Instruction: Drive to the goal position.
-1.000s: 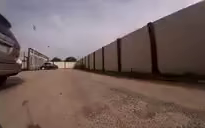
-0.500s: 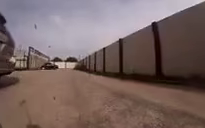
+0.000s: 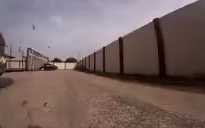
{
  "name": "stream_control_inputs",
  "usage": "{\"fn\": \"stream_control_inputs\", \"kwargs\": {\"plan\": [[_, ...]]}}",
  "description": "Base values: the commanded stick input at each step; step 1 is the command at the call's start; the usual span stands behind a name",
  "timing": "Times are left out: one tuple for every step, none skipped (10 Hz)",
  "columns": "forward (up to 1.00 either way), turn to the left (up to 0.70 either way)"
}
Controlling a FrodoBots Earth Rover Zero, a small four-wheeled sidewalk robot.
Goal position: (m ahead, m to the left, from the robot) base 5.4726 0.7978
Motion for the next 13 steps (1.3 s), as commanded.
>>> {"fn": "stream_control_inputs", "kwargs": {"plan": [[0.7,0.0],[0.7,0.0],[0.7,0.0],[0.7,0.0],[0.7,0.0],[0.7,0.0],[0.7,0.0],[0.7,0.0],[0.7,0.0],[0.7,0.0],[0.7,0.0],[0.7,0.0],[0.7,0.0]]}}
